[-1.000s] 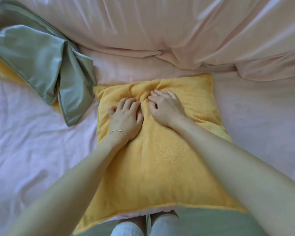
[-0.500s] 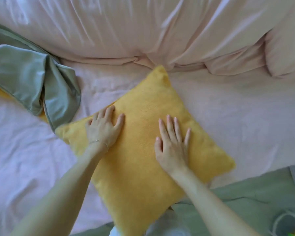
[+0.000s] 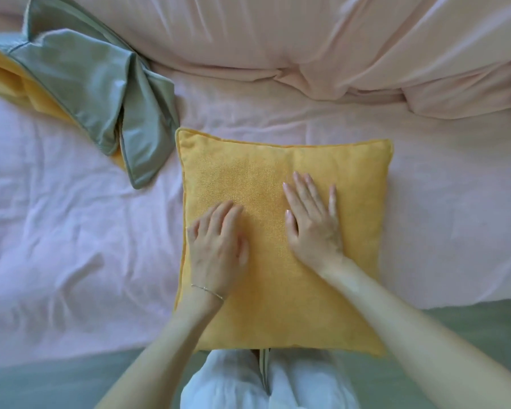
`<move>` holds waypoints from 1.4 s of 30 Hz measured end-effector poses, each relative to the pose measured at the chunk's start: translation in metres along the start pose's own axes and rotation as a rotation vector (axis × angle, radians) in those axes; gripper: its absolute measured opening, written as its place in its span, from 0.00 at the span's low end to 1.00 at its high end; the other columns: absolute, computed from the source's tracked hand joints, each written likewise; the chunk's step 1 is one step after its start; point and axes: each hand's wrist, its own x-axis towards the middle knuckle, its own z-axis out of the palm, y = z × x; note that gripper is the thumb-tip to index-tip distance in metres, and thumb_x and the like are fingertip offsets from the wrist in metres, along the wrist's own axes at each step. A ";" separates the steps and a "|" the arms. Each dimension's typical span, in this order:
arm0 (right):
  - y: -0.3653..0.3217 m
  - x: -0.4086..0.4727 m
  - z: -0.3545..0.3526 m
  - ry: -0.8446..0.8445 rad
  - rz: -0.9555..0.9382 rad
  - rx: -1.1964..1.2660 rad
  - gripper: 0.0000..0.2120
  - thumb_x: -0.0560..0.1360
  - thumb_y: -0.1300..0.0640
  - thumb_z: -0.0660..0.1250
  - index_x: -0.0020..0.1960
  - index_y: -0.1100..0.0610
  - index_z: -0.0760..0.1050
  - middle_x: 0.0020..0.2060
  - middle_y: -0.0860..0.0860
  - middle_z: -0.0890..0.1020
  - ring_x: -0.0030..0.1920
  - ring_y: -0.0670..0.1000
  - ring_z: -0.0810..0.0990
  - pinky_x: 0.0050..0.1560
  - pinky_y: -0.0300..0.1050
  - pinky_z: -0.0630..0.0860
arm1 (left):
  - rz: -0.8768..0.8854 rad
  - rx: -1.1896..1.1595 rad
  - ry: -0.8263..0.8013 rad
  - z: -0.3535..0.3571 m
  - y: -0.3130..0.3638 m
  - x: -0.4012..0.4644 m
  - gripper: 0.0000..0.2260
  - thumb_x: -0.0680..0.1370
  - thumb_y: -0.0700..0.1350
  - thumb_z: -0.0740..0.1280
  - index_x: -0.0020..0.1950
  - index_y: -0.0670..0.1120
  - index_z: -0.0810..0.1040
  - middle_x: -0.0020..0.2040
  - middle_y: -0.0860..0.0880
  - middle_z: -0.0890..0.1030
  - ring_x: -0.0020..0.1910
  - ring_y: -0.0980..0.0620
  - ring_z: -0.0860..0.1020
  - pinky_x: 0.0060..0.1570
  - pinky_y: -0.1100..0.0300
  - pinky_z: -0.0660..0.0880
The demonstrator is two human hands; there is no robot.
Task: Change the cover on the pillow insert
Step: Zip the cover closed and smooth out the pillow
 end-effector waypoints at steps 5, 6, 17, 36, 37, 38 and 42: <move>-0.006 -0.024 -0.001 -0.146 -0.026 -0.043 0.25 0.74 0.55 0.52 0.68 0.64 0.68 0.68 0.57 0.70 0.70 0.55 0.65 0.70 0.57 0.52 | 0.176 0.057 -0.156 0.019 0.007 0.021 0.16 0.77 0.46 0.58 0.61 0.44 0.77 0.64 0.47 0.76 0.68 0.47 0.69 0.64 0.51 0.62; -0.007 -0.028 -0.001 -0.206 -0.041 -0.077 0.26 0.73 0.54 0.51 0.67 0.64 0.69 0.67 0.58 0.71 0.70 0.55 0.66 0.69 0.56 0.52 | 0.197 0.091 -0.192 0.023 0.003 0.015 0.17 0.77 0.47 0.57 0.62 0.44 0.76 0.65 0.47 0.75 0.69 0.47 0.69 0.65 0.51 0.62; 0.009 0.065 0.036 -0.616 -0.038 -0.275 0.28 0.79 0.52 0.44 0.75 0.62 0.46 0.76 0.54 0.48 0.75 0.49 0.41 0.71 0.49 0.32 | 0.094 0.266 -0.573 0.070 -0.009 0.098 0.22 0.81 0.50 0.46 0.75 0.48 0.55 0.76 0.52 0.53 0.75 0.55 0.47 0.68 0.54 0.47; 0.055 0.032 -0.009 0.025 0.138 0.127 0.24 0.74 0.55 0.53 0.68 0.59 0.70 0.68 0.54 0.70 0.71 0.51 0.62 0.71 0.57 0.51 | 0.162 -0.016 -0.054 0.038 -0.017 0.072 0.19 0.72 0.50 0.59 0.60 0.45 0.73 0.63 0.48 0.76 0.66 0.52 0.67 0.61 0.54 0.57; 0.065 0.025 -0.014 0.007 0.249 0.134 0.27 0.74 0.51 0.50 0.71 0.57 0.65 0.71 0.52 0.64 0.73 0.49 0.56 0.72 0.57 0.48 | 0.140 0.003 -0.054 0.034 -0.018 0.070 0.22 0.72 0.52 0.59 0.63 0.45 0.72 0.65 0.47 0.74 0.68 0.52 0.65 0.64 0.53 0.56; 0.074 0.021 -0.017 -0.032 0.325 0.149 0.29 0.75 0.47 0.47 0.73 0.55 0.58 0.73 0.50 0.57 0.73 0.46 0.50 0.73 0.56 0.45 | 0.123 0.029 -0.068 0.032 -0.020 0.070 0.24 0.73 0.54 0.58 0.66 0.45 0.70 0.68 0.47 0.72 0.69 0.52 0.63 0.66 0.52 0.53; 0.080 0.017 -0.015 -0.126 0.167 0.105 0.26 0.77 0.50 0.48 0.73 0.57 0.54 0.72 0.50 0.55 0.74 0.48 0.48 0.73 0.51 0.42 | 0.085 0.081 -0.204 0.033 -0.024 0.075 0.29 0.75 0.59 0.51 0.74 0.48 0.60 0.74 0.50 0.60 0.74 0.53 0.55 0.71 0.48 0.45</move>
